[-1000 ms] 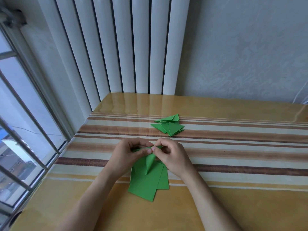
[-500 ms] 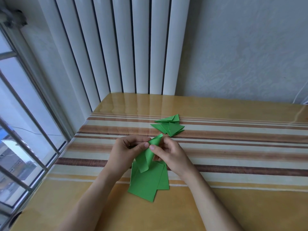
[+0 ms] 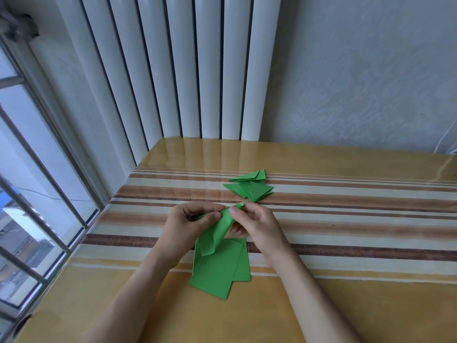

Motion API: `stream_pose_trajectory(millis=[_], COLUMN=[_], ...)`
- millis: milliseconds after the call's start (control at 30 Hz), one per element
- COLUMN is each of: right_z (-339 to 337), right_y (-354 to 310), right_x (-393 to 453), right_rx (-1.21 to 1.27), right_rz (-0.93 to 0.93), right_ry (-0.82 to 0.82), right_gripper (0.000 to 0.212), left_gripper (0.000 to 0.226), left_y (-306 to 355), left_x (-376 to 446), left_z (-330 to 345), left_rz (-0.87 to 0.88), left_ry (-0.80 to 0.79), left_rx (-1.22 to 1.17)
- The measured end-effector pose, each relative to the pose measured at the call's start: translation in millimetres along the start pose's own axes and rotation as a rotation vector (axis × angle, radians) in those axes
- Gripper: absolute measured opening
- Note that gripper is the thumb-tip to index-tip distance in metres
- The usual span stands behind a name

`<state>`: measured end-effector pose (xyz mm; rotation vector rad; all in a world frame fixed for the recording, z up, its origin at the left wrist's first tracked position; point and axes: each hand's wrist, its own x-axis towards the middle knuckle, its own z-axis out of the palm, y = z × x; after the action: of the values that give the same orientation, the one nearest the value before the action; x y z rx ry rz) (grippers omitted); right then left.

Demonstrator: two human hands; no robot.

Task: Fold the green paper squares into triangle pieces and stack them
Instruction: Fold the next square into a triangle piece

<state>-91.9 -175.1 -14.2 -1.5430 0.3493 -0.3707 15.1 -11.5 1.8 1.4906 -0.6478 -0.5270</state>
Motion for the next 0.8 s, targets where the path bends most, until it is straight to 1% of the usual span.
stream_pose_trajectory(millis=[167,333,467,600,667,800], right_z=[-0.4,-1.9,-2.8,-3.9,-3.3,-2.8], right_y=[2.1,1.4,1.3,1.5,1.5,-0.1], right_x=[0.1,-0.7,-0.5,-0.8,-0.6,-0.9], right_rx=[0.001,0.060,0.075,0.081,0.086,0.129], right_rz=[-0.008,0.005,0.028,0.039,0.043,0.060], right_ry=[0.042,0.050,0.062,0.075,0.079,0.077], right_gripper=[0.031,0.021,0.023,0.025,0.024,0.022], left_gripper=[0.019,0.020,0.021,0.019,0.018,0.017], left_y=[-1.6,-3.3,-3.0,-3.9,-5.9,-5.5], left_x=[0.8,1.5,2.5,2.2,2.9,3.4], left_z=[-1.8,-3.8,-5.2,-3.0,-3.3,-3.1], left_rz=[0.022,0.058,0.047,-0.031,-0.038,-0.061], left_ry=[-0.037,-0.051,-0.077,-0.006,0.036,0.047], left_rx=[0.039,0.095,0.064,0.028,0.032,0.008])
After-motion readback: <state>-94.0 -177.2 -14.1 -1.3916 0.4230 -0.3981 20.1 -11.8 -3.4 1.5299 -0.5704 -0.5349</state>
